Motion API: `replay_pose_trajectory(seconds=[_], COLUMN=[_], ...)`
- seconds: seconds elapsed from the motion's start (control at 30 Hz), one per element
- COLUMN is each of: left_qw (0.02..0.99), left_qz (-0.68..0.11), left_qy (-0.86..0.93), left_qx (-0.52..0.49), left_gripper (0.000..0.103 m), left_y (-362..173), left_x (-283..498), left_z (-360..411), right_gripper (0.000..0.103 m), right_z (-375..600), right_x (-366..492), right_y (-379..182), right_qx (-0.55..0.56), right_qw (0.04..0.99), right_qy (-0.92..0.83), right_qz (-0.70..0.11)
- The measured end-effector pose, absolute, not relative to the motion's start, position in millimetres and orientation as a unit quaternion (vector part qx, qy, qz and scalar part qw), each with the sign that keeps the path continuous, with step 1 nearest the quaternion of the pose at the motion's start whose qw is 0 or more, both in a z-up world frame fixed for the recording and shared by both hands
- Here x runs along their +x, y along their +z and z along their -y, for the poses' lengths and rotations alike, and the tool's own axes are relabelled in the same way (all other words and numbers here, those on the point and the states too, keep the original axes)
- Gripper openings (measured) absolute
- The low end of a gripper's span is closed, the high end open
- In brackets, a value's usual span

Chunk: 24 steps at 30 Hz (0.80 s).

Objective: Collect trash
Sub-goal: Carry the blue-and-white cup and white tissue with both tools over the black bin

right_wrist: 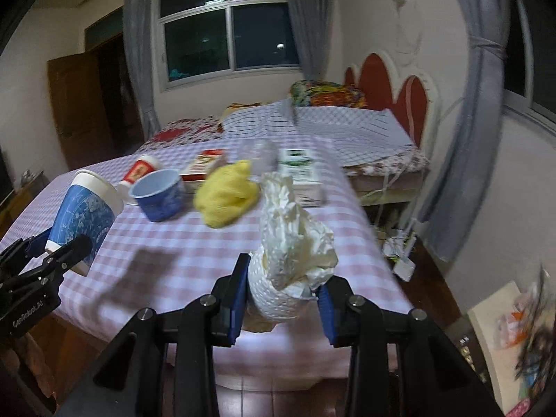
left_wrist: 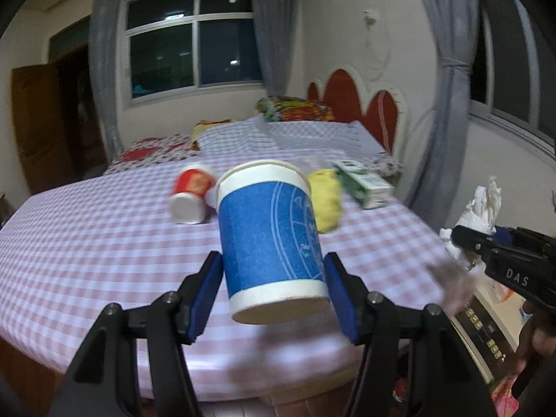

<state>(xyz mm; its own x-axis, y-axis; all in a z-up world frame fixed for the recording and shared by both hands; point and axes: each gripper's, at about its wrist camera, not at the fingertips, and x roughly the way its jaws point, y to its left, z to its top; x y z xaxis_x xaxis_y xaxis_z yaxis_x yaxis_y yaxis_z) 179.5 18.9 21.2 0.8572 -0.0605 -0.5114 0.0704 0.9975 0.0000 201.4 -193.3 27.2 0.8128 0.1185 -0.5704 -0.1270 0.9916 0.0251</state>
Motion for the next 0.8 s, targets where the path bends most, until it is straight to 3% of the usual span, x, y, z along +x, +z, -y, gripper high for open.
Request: replay_pose_trajectory(seconds=[0.5, 0.8], left_qw=[0.945, 0.911], left_qz=[-0.273, -0.320], left_qy=[-0.162, -0.236], left_qx=[0.074, 0.107], left_gripper=[0.060, 0.060], left_y=[8, -47], left_x=[146, 126], left_z=[154, 244], right_gripper=[0.038, 0.038], right_z=[368, 457], right_x=[134, 104], right_y=[2, -59], right_qx=[0.039, 0.065], right_qw=[0.948, 0.928], right_qy=[-0.032, -0.081], right_qz=[-0.313, -0.357])
